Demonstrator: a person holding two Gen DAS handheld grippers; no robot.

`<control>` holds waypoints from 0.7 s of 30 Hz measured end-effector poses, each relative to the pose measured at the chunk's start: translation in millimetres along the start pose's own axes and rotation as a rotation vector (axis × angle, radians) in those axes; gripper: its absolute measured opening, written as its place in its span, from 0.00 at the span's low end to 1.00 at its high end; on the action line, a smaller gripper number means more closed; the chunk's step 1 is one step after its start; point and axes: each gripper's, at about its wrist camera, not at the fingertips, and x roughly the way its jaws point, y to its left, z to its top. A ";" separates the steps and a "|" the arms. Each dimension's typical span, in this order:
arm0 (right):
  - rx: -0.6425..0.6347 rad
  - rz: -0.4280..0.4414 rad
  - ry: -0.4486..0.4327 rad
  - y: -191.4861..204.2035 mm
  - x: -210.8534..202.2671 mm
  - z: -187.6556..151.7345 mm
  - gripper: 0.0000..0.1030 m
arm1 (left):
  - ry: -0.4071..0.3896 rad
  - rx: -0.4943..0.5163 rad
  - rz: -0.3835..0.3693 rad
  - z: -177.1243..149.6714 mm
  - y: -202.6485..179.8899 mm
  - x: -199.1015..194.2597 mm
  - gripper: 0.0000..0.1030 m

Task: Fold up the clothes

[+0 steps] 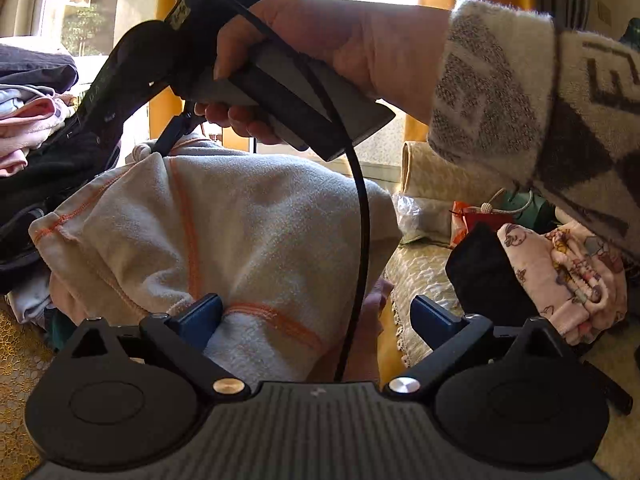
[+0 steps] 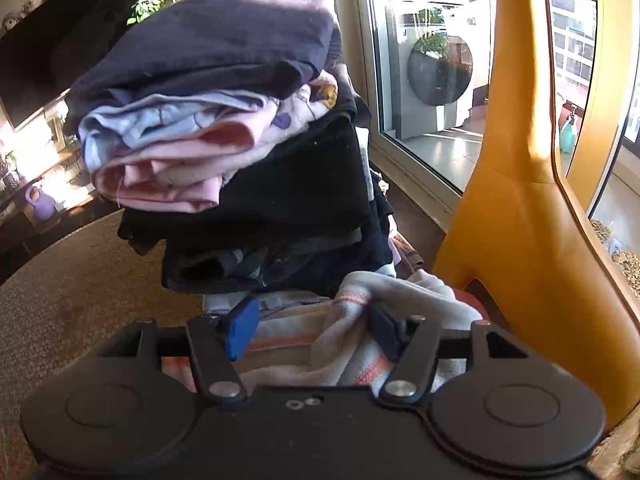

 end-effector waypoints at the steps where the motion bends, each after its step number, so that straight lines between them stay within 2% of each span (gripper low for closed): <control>1: 0.000 -0.003 0.001 -1.2 0.2 -2.0 1.00 | -0.002 -0.007 -0.007 2.8 1.4 -1.6 0.98; 4: 0.010 0.019 -0.035 -5.0 -26.4 -7.7 1.00 | -0.013 -0.034 -0.028 15.3 6.8 -9.7 0.98; 8: -0.022 0.021 -0.072 -5.0 -80.9 -28.2 1.00 | -0.066 -0.050 -0.019 31.4 13.7 -30.7 0.98; 12: 0.003 0.032 -0.067 -12.0 -121.9 -60.1 1.00 | -0.054 -0.053 0.008 34.9 16.8 -29.8 0.98; 15: 0.037 0.070 -0.026 -15.2 -129.1 -88.8 1.00 | 0.008 -0.079 0.014 21.3 20.1 -22.8 0.98; 19: 0.080 0.003 0.007 -18.3 -115.0 -116.5 1.00 | 0.047 -0.084 0.051 13.0 16.5 -22.6 0.98; 21: 0.106 0.008 -0.025 -17.8 -125.9 -117.2 1.00 | 0.045 -0.105 0.086 16.3 16.1 -29.4 0.98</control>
